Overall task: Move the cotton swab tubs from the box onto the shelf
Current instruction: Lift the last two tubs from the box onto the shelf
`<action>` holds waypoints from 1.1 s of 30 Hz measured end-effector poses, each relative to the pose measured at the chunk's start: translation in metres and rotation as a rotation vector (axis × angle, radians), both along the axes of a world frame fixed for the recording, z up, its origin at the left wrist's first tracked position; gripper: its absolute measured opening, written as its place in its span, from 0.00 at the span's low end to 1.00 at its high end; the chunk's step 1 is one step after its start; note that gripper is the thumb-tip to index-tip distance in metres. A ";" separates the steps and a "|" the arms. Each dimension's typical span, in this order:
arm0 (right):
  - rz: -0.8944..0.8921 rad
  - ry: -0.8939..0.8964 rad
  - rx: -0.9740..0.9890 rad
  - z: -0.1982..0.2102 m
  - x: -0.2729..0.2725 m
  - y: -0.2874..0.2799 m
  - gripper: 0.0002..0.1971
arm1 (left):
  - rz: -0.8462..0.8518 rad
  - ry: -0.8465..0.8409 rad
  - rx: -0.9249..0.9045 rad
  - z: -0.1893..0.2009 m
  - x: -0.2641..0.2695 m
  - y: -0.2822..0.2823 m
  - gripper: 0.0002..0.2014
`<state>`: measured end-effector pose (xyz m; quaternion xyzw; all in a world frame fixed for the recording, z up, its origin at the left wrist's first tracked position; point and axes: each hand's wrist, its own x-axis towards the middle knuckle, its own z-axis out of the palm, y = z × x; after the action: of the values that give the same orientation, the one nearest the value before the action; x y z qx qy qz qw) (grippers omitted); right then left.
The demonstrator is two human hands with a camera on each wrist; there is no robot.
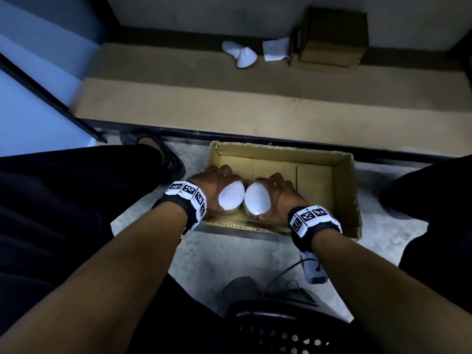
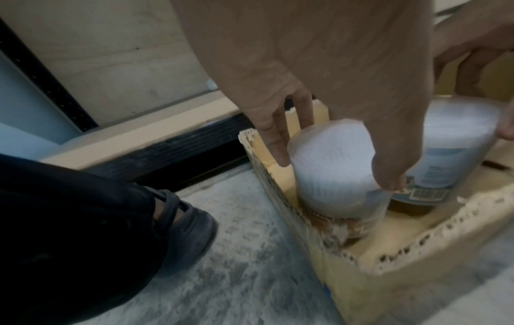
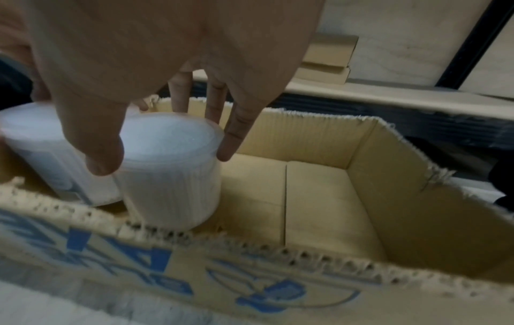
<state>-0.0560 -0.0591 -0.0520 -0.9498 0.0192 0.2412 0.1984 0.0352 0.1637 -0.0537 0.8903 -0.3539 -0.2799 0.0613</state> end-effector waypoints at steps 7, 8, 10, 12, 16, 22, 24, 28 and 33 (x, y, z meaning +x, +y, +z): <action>0.025 -0.071 0.021 0.039 0.005 -0.012 0.45 | -0.062 -0.056 -0.029 0.048 0.007 -0.004 0.43; 0.021 -0.088 0.027 0.047 0.006 -0.014 0.47 | -0.053 -0.059 -0.032 0.059 0.008 -0.004 0.43; 0.037 -0.125 0.039 0.062 0.011 -0.016 0.51 | -0.029 -0.075 -0.064 0.079 0.008 -0.005 0.45; 0.067 -0.157 0.041 0.078 0.017 -0.021 0.52 | -0.016 -0.110 -0.091 0.097 0.007 -0.007 0.45; 0.065 -0.216 0.026 0.128 0.022 -0.029 0.48 | -0.017 -0.203 -0.110 0.139 0.005 -0.007 0.44; 0.043 -0.377 0.076 0.200 0.026 -0.036 0.48 | -0.015 -0.366 -0.151 0.218 0.010 -0.005 0.43; 0.053 -0.418 0.082 0.228 0.027 -0.037 0.48 | -0.009 -0.414 -0.163 0.246 0.013 -0.006 0.42; 0.059 -0.547 0.116 0.287 0.033 -0.039 0.45 | 0.016 -0.508 -0.185 0.305 0.023 -0.004 0.45; 0.068 -0.713 0.185 0.353 0.042 -0.036 0.42 | 0.031 -0.589 -0.252 0.376 0.034 0.008 0.47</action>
<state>-0.0135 -0.0953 0.3008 -0.9523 -0.1047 -0.0975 0.2694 0.0688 0.1717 0.3223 0.9237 -0.3749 0.0367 0.0705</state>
